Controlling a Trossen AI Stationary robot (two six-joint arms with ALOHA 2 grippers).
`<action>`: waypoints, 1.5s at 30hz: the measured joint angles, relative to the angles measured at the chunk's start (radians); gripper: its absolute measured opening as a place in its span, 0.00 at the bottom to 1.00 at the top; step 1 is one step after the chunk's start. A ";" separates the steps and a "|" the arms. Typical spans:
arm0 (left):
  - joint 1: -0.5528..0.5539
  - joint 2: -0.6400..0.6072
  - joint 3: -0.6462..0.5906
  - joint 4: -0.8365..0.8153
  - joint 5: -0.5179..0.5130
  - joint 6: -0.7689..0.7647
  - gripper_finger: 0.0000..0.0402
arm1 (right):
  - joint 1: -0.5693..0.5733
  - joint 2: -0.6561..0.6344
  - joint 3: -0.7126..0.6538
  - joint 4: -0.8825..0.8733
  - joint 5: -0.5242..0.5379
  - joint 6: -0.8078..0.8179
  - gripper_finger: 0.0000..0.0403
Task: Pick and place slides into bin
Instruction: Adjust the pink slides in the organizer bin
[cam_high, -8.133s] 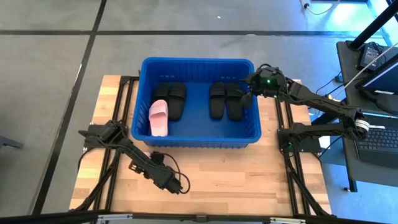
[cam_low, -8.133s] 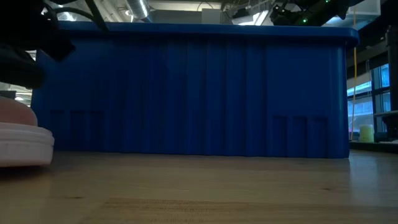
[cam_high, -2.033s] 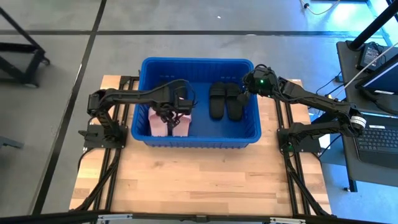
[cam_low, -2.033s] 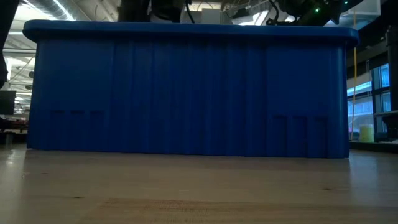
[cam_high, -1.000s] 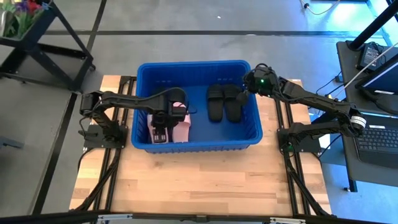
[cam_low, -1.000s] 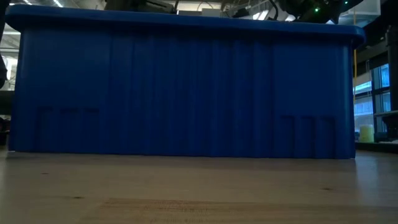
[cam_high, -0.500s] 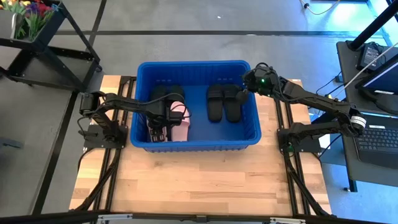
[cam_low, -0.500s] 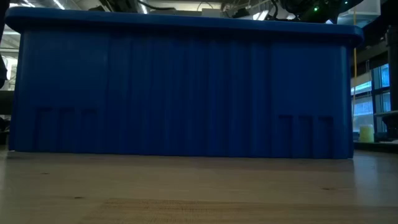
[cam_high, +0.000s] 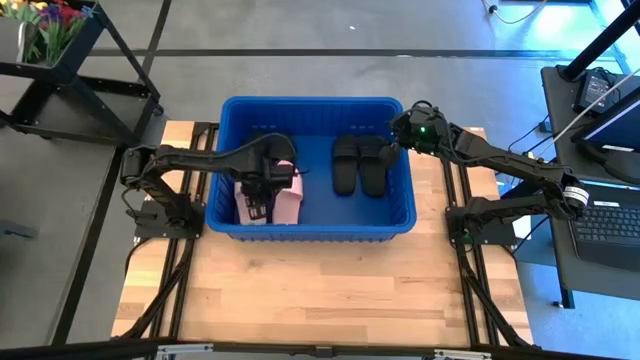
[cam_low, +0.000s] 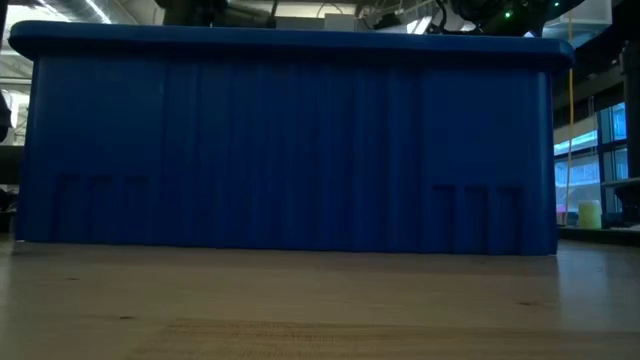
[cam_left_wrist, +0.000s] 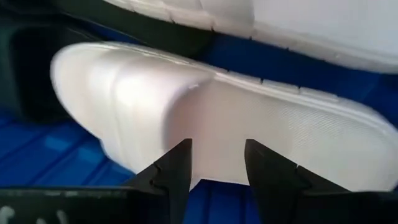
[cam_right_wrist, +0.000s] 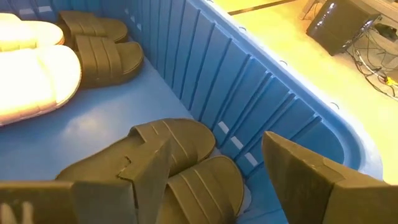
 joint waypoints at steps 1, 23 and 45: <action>0.005 -0.008 0.014 -0.005 0.000 0.000 0.36 | 0.000 0.000 0.000 0.000 0.000 0.000 0.62; 0.001 -0.020 0.094 0.242 -0.076 0.019 0.36 | 0.000 0.000 0.000 -0.001 0.000 -0.018 0.62; -0.127 0.060 0.094 0.330 -0.230 0.270 0.36 | 0.000 0.000 0.000 -0.008 0.000 -0.030 0.62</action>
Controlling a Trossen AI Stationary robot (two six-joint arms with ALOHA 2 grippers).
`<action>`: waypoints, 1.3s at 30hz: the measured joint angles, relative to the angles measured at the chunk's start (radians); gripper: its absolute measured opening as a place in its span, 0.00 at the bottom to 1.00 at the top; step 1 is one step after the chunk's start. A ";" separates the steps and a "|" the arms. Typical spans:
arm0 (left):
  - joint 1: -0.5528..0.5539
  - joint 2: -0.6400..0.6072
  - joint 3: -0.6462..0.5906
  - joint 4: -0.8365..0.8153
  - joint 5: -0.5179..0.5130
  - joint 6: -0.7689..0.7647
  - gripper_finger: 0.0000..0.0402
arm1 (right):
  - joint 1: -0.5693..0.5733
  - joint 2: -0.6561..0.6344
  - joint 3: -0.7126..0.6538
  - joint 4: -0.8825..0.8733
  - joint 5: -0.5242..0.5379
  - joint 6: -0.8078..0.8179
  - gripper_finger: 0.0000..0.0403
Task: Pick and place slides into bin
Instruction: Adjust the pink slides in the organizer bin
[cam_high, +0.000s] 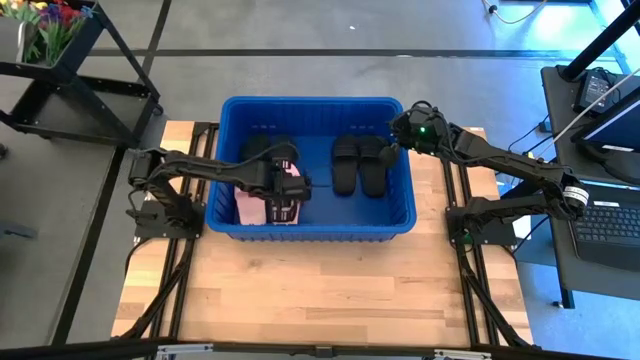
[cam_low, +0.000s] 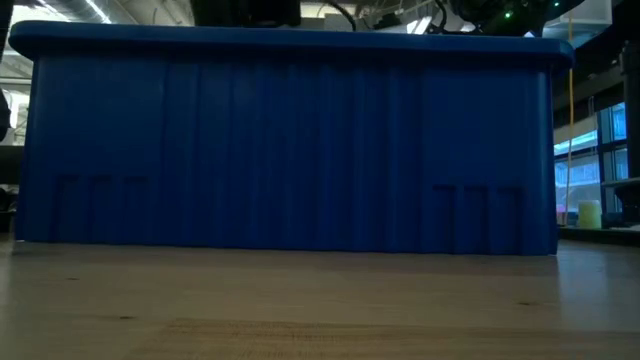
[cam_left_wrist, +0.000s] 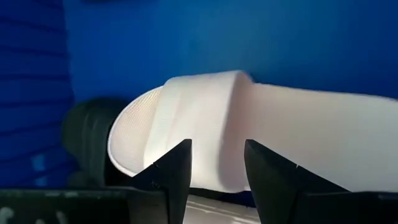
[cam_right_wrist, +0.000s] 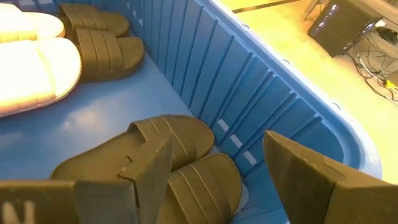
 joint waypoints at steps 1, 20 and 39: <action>-0.007 0.016 0.000 -0.002 -0.026 0.000 0.36 | 0.000 0.000 0.000 -0.002 0.000 0.000 0.62; 0.024 0.113 0.000 -0.059 -0.152 -0.053 0.27 | 0.000 0.000 0.000 -0.007 0.000 -0.014 0.62; 0.012 0.109 0.016 -0.137 -0.213 -0.078 0.01 | 0.000 0.000 0.000 -0.007 0.000 -0.024 0.62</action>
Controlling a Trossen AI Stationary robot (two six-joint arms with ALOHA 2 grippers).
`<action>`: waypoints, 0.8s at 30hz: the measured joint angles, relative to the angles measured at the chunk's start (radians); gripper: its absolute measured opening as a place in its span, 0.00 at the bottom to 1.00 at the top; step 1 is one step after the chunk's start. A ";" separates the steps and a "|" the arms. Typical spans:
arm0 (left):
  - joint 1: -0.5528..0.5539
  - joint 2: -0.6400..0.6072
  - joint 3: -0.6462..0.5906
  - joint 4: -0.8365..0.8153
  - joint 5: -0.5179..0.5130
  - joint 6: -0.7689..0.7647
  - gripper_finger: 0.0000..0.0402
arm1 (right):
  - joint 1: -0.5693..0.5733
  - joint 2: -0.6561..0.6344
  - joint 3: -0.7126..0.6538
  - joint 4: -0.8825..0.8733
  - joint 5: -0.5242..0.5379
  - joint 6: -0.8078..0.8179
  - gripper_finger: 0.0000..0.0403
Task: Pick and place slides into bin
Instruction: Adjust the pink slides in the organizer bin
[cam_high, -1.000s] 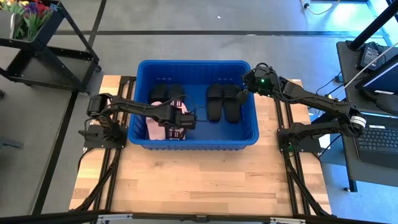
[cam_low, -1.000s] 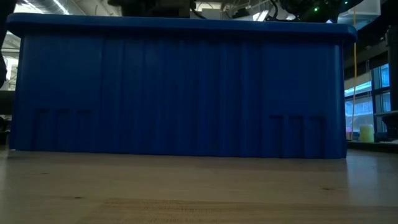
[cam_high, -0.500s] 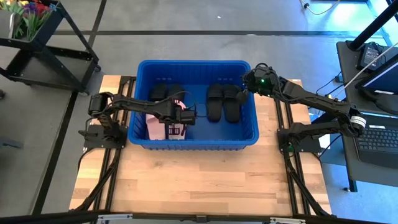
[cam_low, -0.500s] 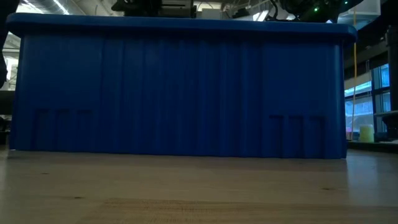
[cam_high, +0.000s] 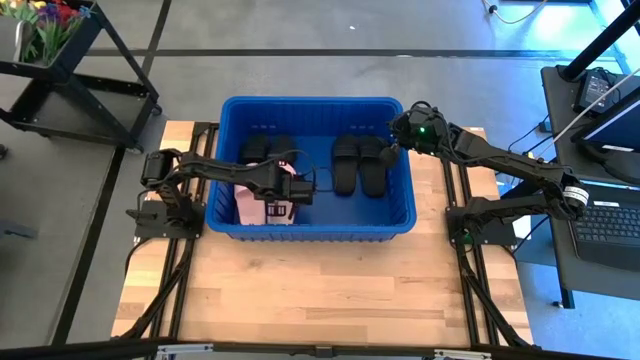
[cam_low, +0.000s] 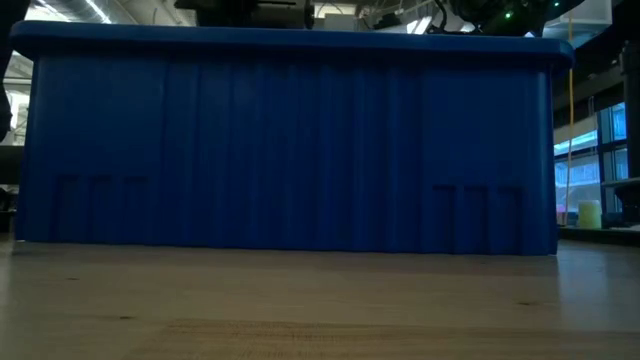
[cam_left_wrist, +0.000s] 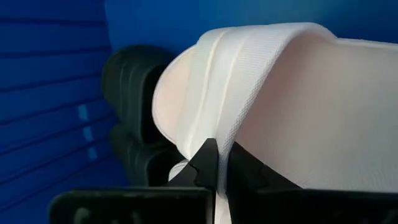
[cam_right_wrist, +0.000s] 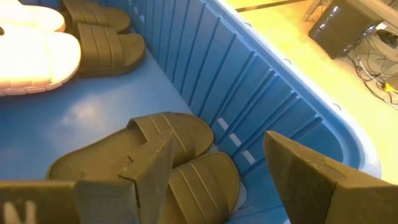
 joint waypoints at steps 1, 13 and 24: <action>-0.002 0.000 0.008 -0.011 -0.003 0.000 0.01 | 0.000 0.000 0.000 0.000 0.000 0.000 0.62; -0.004 -0.002 -0.020 -0.053 0.018 -0.001 0.01 | -0.020 0.000 0.000 0.008 0.000 -0.001 0.62; -0.003 -0.002 -0.030 -0.060 -0.007 0.000 0.14 | -0.056 0.000 0.000 0.008 0.000 0.001 0.62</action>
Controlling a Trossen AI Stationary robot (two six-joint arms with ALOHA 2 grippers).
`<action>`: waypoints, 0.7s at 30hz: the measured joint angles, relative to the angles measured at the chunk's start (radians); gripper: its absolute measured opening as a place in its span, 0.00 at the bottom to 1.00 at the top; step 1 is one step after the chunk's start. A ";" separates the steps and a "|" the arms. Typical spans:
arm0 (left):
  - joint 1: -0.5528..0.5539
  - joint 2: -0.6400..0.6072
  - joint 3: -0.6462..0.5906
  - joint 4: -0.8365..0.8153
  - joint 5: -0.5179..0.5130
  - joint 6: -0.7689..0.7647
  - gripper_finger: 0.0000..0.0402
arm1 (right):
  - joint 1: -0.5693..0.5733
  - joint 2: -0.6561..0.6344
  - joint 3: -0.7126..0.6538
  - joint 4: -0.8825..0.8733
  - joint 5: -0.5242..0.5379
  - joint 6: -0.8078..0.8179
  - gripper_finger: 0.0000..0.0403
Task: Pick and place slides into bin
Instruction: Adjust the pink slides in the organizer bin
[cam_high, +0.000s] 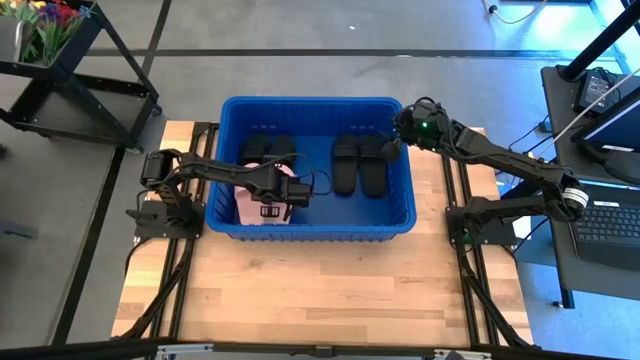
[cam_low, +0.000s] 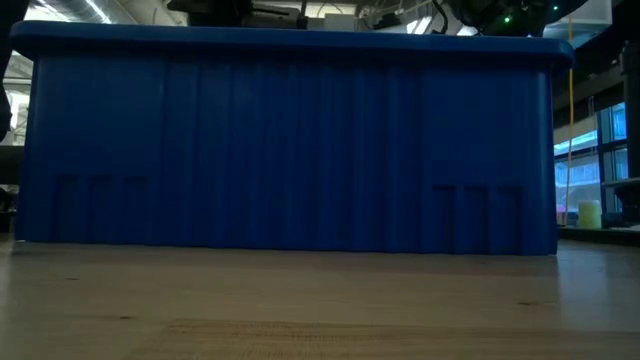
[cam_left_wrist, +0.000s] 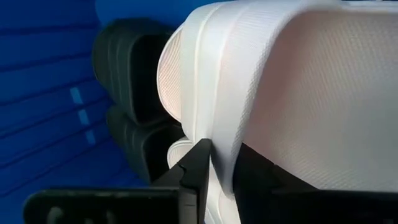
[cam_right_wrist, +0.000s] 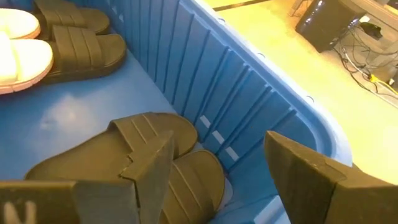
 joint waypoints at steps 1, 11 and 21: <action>0.000 0.000 0.000 0.000 0.000 0.000 0.15 | 0.000 0.000 0.000 0.000 0.000 0.001 0.62; 0.012 0.000 0.000 -0.018 0.065 -0.035 0.29 | 0.000 0.000 0.000 0.000 0.000 0.005 0.62; 0.023 -0.004 0.006 -0.090 0.101 -0.047 0.45 | 0.000 0.000 0.000 0.000 -0.001 0.005 0.62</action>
